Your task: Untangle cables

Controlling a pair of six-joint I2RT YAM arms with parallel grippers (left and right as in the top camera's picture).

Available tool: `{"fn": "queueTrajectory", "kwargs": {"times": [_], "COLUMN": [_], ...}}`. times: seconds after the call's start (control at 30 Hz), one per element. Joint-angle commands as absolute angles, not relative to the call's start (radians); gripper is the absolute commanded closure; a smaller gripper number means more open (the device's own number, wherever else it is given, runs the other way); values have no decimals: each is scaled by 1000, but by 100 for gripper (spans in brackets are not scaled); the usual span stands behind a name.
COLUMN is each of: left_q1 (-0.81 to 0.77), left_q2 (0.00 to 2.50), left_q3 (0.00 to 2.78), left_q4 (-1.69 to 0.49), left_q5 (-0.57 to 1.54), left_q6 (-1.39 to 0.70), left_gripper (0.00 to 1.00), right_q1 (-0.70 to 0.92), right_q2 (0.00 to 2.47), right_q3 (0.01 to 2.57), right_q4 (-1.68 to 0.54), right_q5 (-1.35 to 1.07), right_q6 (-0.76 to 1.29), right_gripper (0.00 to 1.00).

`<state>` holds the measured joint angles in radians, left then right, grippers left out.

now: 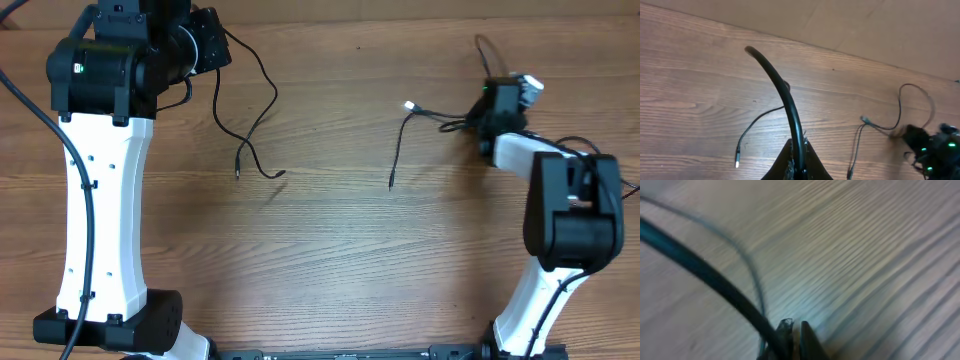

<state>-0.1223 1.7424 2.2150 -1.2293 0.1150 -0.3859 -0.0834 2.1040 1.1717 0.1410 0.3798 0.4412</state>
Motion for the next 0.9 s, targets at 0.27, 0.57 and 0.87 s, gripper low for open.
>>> {"fn": "queueTrajectory", "kwargs": {"times": [0.27,0.57,0.87], "left_q1": [-118,-118,-125], "left_q2": [1745,1745,1745], "left_q3": [2228,2228,2228], "left_q4": [-1234,-1238,-1249], "left_q5": [101,101,104], "left_q6": [-387,-401,-408], "left_gripper": [96,96,96], "right_q1": [-285,-327,-326], "right_q2": [2118,2207,2245], "right_q3": [1267,1688,1800], "right_q4": [327,150,-62], "right_q5": [282,247,241], "right_q6": [249,148,181], "right_gripper": [96,96,96]}}
